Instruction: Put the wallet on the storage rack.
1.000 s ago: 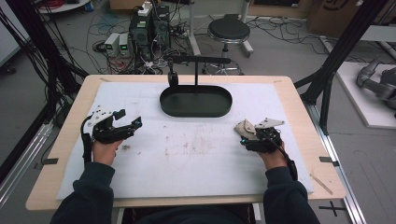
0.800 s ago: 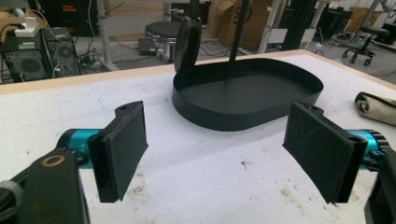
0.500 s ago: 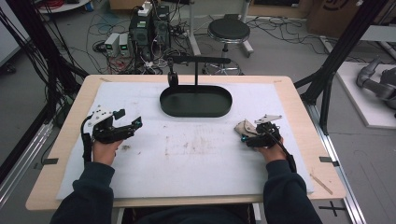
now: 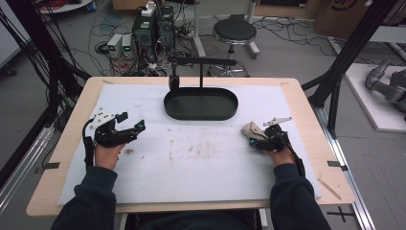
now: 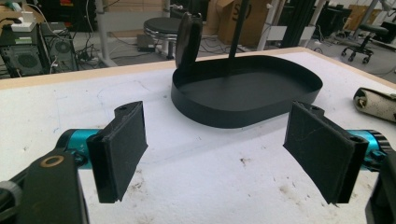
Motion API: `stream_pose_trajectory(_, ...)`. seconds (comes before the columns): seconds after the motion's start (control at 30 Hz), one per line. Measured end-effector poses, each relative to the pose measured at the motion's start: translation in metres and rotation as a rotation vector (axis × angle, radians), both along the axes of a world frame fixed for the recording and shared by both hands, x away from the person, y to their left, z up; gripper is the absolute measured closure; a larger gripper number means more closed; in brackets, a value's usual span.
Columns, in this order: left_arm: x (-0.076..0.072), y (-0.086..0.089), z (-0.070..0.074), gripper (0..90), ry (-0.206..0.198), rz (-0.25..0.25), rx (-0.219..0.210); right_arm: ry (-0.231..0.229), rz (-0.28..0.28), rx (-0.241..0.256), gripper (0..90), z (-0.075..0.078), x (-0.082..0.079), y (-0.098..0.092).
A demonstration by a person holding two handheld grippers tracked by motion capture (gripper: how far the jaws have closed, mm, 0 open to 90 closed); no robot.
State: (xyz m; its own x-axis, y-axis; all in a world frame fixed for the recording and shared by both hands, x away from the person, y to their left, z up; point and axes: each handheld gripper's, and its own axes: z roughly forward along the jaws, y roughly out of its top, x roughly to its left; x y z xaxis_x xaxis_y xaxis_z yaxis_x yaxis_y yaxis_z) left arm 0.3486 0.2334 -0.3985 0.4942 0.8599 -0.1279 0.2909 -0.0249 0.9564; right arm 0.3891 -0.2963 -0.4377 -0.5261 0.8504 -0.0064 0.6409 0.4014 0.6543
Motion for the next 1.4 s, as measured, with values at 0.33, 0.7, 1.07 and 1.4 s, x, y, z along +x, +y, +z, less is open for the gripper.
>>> stream_pose_trajectory(0.33,0.000,-0.002,-0.001,20.6,-0.002,-0.006,-0.003,-0.132,0.046,0.072,41.4,0.027,0.002,0.016)
stream_pose_trajectory(0.7,0.001,-0.003,-0.002,20.6,0.002,-0.013,-0.002,-0.174,0.148,0.076,41.3,0.057,0.044,0.066)
stream_pose_trajectory(1.07,0.002,-0.002,-0.003,20.6,0.005,-0.015,-0.012,-0.176,0.176,0.063,41.2,0.054,0.101,0.119)
stream_pose_trajectory(1.4,0.003,-0.001,-0.003,21.2,0.009,-0.023,-0.031,-0.108,0.104,0.020,40.9,0.023,0.137,0.141)
